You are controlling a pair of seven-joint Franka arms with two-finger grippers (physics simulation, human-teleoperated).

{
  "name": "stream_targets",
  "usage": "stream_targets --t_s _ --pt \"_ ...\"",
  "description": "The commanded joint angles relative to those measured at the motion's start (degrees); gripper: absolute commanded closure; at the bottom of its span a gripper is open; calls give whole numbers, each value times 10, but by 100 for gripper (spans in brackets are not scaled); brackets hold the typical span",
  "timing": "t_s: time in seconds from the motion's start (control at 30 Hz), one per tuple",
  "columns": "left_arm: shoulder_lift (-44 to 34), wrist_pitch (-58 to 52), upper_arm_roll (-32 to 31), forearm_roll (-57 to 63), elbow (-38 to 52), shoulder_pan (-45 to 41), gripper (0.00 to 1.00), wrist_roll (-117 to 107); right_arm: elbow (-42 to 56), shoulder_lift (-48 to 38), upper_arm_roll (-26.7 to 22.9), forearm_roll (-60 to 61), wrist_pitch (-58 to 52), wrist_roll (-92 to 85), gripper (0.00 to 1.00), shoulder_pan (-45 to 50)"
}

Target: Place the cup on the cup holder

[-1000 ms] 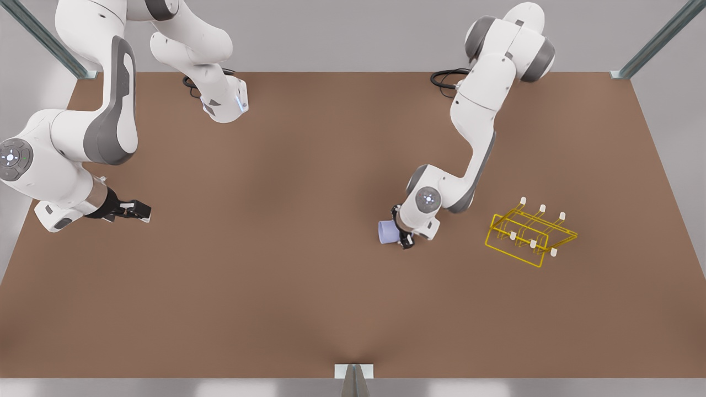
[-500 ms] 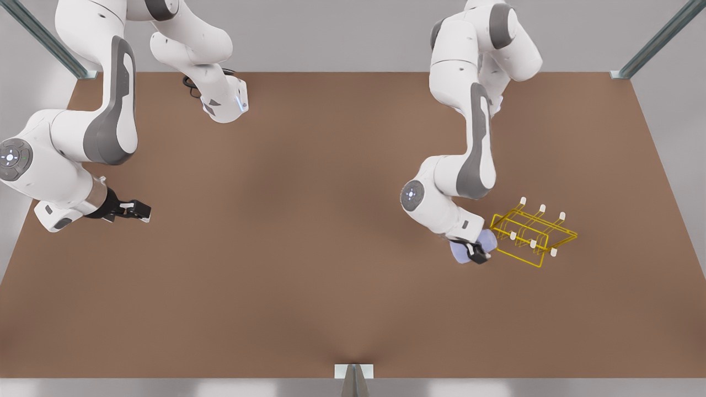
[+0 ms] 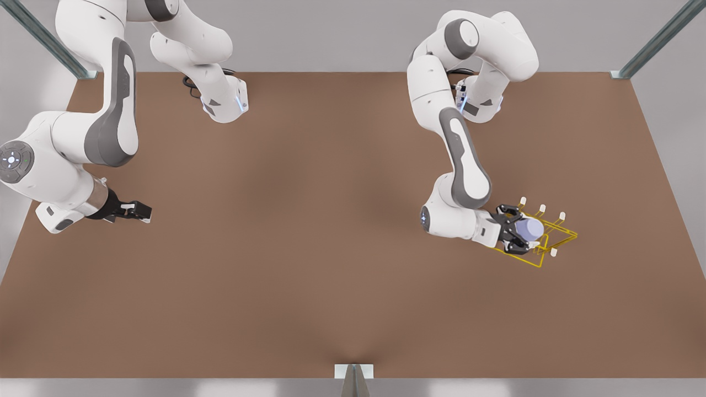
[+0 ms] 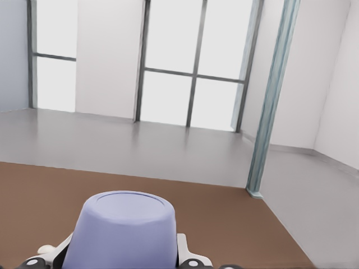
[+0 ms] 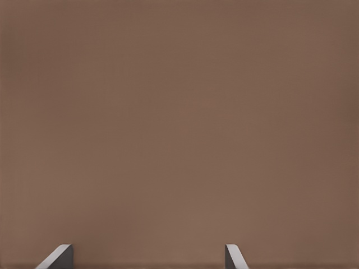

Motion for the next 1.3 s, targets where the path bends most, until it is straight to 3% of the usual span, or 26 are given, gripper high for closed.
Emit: stream_targets --t_s 0.0,0.33,0.8,0.9,0.93,0.97,1.17,1.2,1.23,1.27 --pt "0 40 0 10 -2 2 31 82 0 -1 0 0 0 -1 0 0" --pt "18 65 3 16 -28 25 31 79 0 -1 0 0 0 -1 0 -1" --pt "22 74 -2 4 -61 -13 30 74 5 2 0 1 0 -1 0 -1" --pt "24 74 -3 4 -61 -13 21 75 5 1 0 1 0 -1 0 -1" --pt "25 74 -3 4 -62 -13 7 75 5 1 0 1 0 -1 0 -1" --pt "29 74 -4 4 -62 -13 0 76 5 1 0 2 0 -1 0 -1" --pt "23 62 1 5 -61 -29 0 86 5 3 0 2 0 -1 0 -2" --pt "-3 38 4 6 -60 -39 0 96 5 2 0 2 0 0 0 -1" --pt "-94 -50 -5 4 -18 -46 0 161 5 2 0 2 0 -1 0 -3" --pt "-235 -185 -32 -17 40 -47 0 396 5 3 0 3 0 -2 0 -3"
